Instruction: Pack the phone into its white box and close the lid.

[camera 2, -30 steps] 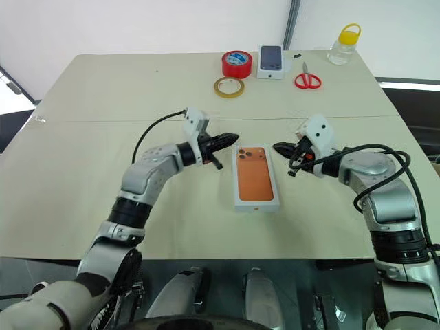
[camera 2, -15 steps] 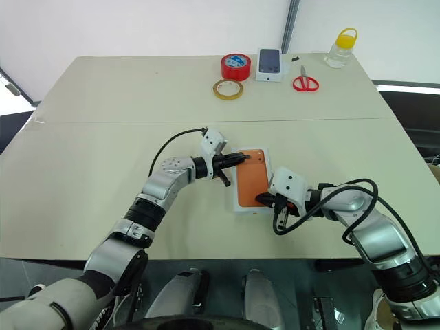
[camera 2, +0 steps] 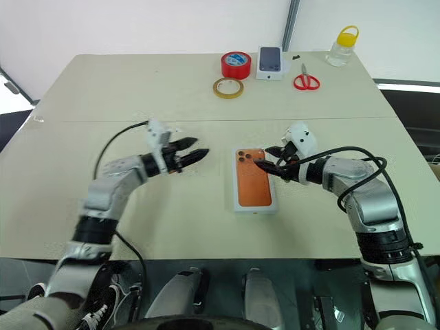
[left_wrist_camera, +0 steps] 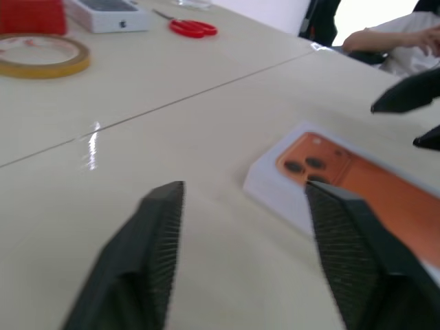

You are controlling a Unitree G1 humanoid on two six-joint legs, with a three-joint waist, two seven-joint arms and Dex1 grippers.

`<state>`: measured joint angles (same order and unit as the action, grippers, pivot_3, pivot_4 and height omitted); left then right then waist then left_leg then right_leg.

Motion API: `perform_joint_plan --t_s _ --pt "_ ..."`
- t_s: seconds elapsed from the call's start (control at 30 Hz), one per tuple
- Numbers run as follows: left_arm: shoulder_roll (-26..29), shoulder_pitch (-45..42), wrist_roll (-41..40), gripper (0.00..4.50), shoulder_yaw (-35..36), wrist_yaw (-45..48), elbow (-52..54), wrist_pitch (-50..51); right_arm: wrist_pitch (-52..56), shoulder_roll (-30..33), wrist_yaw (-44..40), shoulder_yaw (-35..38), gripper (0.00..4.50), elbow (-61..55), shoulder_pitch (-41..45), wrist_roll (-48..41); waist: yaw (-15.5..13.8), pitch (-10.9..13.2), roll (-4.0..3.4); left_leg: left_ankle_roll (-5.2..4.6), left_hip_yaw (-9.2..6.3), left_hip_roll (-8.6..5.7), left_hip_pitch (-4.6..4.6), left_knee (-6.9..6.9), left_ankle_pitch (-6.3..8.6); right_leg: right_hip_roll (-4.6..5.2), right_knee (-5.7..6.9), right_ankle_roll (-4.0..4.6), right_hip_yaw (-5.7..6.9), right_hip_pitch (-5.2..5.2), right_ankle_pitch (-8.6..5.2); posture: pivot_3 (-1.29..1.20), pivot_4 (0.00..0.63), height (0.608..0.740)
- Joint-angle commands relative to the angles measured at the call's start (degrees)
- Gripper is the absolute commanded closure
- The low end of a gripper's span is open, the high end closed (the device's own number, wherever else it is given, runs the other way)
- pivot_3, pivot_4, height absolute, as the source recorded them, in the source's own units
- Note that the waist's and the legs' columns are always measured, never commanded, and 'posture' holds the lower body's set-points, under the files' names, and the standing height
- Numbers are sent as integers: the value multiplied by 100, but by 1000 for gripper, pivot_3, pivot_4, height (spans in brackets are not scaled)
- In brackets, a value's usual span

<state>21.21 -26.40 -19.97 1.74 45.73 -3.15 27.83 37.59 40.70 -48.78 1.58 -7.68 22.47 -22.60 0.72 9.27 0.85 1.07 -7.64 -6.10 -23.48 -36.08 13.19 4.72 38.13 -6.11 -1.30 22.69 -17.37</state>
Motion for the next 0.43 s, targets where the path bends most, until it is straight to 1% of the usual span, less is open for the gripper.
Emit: perform_joint_plan --t_s 0.03,0.13,0.23,0.37,0.43 --pt "542 499 -315 0 479 197 710 153 -456 283 -346 311 37 -19 -134 -30 -1 1 -3 0 0 0 0 2 0 0 0 0 0 -1 0 0 150 740" --pt "1084 1205 -764 0 1038 418 1189 448 -686 669 -827 570 37 -85 -535 -167 -5 3 -6 -1 0 2 0 8 1 1 -5 1 0 0 -1 0 150 740" --pt "1572 1909 -960 0 1611 495 1535 531 -902 927 -1202 1001 37 -10 -803 -371 -8 10 -16 -5 0 3 0 7 3 3 -7 2 0 -2 -1 0 150 740" --pt "1815 2399 -1084 0 2176 390 1599 462 -1624 1033 -1359 1098 37 421 -1099 -47 -14 10 -15 -8 1 3 10 7 7 7 -10 5 3 -15 -1 0 150 740" --pt "1876 2556 -1082 0 2273 377 1650 435 -1811 1020 -1388 1065 37 531 -1119 4 -14 10 -16 -11 1 3 9 8 9 8 -14 6 4 -16 -2 0 150 740"
